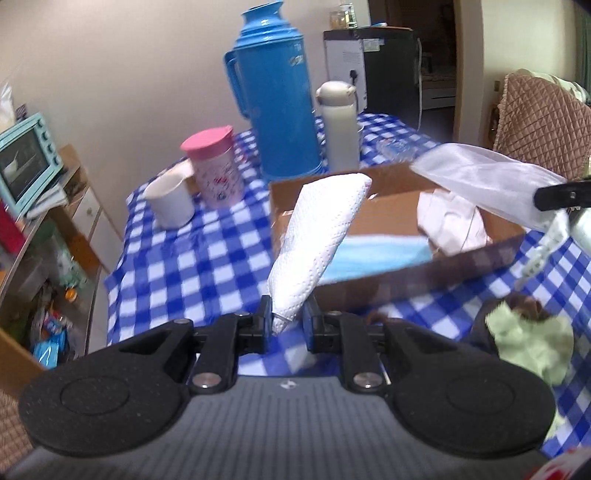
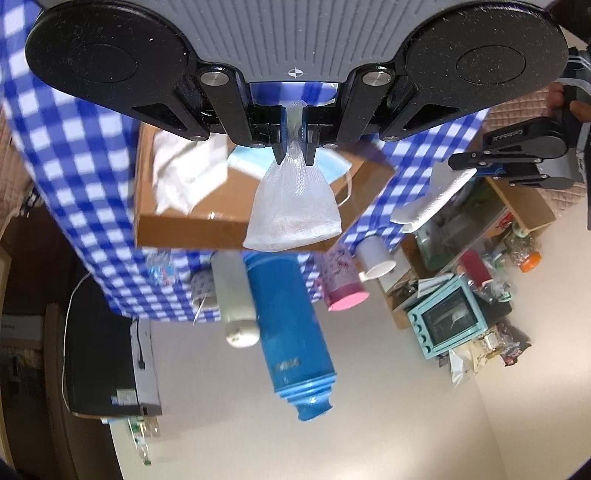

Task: Organize soft objects
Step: 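Carry the white towel into the box with left tool while right tool drops the bag there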

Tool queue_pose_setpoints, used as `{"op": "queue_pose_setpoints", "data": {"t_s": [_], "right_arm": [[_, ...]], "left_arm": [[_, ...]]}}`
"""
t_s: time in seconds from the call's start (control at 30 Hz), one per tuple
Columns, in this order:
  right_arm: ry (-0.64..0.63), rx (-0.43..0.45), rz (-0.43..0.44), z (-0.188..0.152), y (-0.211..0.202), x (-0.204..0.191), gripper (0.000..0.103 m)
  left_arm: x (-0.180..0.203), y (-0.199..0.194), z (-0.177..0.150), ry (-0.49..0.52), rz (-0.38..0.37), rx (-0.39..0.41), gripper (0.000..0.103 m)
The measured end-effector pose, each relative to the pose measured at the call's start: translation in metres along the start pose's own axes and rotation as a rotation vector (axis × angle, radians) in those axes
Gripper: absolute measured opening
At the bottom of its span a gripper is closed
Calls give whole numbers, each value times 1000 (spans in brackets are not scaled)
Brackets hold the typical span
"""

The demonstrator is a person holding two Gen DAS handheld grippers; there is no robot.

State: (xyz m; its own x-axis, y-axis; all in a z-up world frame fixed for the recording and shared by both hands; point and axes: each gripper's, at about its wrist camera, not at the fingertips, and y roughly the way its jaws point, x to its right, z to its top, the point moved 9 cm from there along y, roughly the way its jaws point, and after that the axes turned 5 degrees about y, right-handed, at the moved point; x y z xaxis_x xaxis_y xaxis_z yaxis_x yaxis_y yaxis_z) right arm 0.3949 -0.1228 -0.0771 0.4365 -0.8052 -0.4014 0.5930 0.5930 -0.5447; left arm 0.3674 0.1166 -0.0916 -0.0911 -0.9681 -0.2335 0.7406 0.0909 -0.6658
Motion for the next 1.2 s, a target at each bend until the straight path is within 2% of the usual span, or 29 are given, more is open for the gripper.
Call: {"op": "queue_pose_setpoints", "data": {"t_s": [0.27,0.43,0.63,0.93,1.2], "right_arm": [[40,69,-37,41,36,20,7],[8,82,-76,49,64,30,7],[-44,32,-114,34,99,41,7],[-37,-103,-90,5,139,53,7],[13,-111,-101,7,159,63,7]], "left_arm": [[18,40,53,25,-33,33,17],[30,67,67,48,-50,23,17],[36,101,71,61,-58,-20,17],[41,139,63,73,-67,-86,17],[41,157,61,79,-60,-112,17]]}}
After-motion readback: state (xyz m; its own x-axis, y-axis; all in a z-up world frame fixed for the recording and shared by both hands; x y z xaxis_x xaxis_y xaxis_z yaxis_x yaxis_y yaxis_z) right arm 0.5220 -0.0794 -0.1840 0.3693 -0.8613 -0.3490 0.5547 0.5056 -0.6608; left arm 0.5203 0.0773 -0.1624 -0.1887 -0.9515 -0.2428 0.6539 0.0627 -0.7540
